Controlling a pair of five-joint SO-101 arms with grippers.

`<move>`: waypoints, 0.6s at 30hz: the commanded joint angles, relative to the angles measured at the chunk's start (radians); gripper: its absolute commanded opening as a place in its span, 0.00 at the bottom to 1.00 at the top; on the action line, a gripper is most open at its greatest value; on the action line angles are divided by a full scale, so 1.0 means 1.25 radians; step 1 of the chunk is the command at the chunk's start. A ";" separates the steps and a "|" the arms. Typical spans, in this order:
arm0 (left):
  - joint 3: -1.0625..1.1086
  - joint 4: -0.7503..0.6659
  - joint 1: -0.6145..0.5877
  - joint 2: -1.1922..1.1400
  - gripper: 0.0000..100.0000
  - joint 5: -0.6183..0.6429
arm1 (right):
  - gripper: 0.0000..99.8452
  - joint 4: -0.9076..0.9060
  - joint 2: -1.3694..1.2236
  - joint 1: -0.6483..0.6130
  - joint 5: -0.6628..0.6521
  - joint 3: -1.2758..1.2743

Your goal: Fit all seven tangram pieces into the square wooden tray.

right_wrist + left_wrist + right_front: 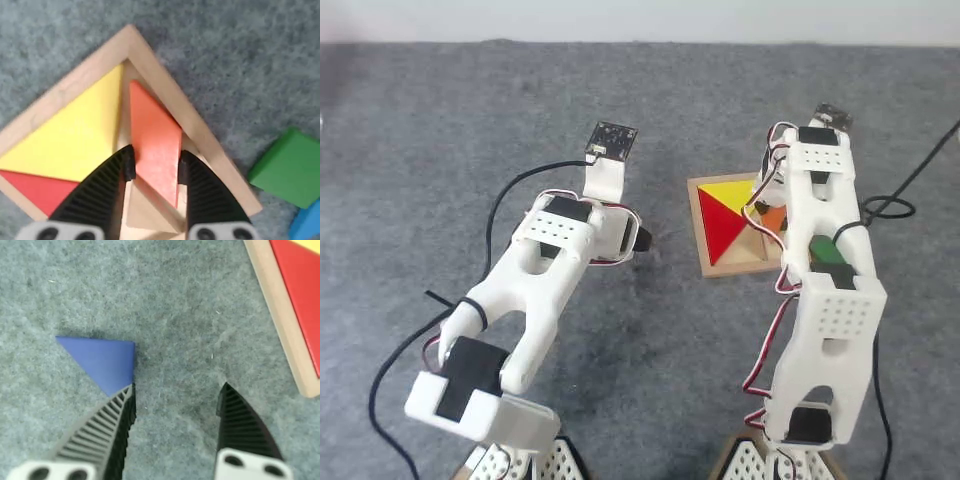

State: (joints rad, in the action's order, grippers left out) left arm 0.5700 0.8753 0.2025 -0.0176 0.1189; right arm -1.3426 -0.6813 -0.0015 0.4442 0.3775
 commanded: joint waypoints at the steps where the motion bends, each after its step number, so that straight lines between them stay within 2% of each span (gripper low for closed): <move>1: -0.003 -0.012 0.006 0.043 0.26 -0.001 | 0.03 -0.041 0.058 -0.009 -0.059 0.025; 18: -0.003 -0.012 0.005 0.043 0.26 -0.001 | 0.03 -0.057 0.122 -0.033 -0.584 0.068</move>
State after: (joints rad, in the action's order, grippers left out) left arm 0.5700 0.8753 0.2025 -0.0176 0.1189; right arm -1.4208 -0.5984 -0.0292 -0.1726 0.4051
